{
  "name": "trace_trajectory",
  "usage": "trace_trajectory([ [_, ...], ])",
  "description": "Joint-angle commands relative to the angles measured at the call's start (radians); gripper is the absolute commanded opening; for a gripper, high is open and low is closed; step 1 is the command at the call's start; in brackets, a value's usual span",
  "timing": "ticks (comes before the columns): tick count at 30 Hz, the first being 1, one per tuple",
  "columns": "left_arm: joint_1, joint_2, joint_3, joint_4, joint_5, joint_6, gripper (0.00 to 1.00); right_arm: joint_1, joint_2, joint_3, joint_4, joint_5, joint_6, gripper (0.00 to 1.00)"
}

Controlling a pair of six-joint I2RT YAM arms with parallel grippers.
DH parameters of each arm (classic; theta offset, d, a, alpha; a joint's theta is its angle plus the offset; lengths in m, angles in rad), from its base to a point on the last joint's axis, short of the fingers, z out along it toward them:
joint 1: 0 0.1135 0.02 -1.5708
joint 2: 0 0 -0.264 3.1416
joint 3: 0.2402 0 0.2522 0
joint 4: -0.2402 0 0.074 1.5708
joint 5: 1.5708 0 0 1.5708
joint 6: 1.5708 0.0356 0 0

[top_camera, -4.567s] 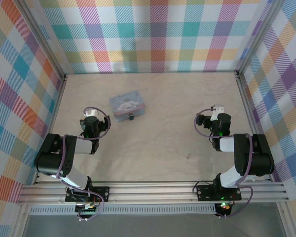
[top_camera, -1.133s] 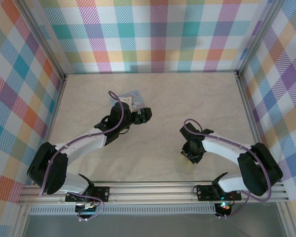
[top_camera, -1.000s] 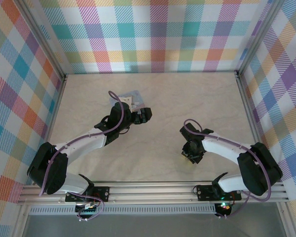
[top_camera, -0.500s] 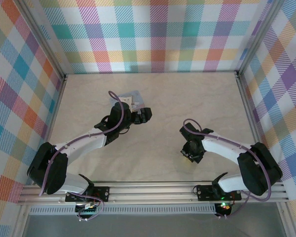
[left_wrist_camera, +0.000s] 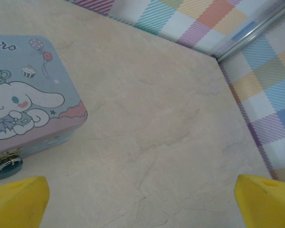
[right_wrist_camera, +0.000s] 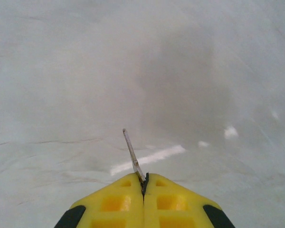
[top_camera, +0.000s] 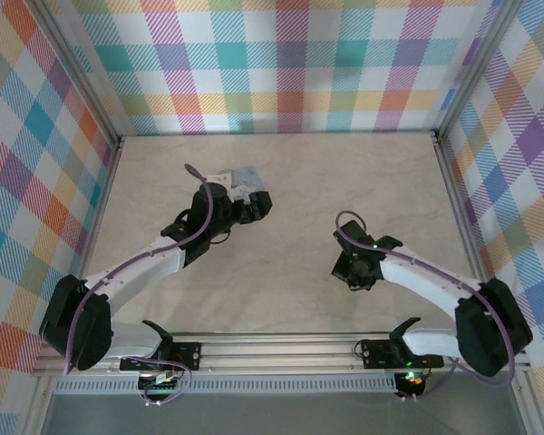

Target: Unlock a padlock with a key

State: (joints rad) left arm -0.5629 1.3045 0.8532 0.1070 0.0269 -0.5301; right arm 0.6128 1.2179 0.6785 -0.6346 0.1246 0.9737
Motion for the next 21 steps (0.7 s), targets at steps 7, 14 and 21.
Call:
trace_trajectory([
  [7,0.011,-0.07,0.059,-0.04,0.112,-0.026,0.88,0.127,-0.201,0.068,0.393,0.169,-0.75,0.0],
  [14,-0.028,-0.081,0.089,-0.029,0.155,-0.038,0.76,0.18,-0.245,0.002,0.758,0.128,-1.233,0.0],
  [21,-0.08,-0.082,0.109,-0.012,0.153,-0.101,0.72,0.182,-0.2,0.002,0.843,0.073,-1.424,0.0],
])
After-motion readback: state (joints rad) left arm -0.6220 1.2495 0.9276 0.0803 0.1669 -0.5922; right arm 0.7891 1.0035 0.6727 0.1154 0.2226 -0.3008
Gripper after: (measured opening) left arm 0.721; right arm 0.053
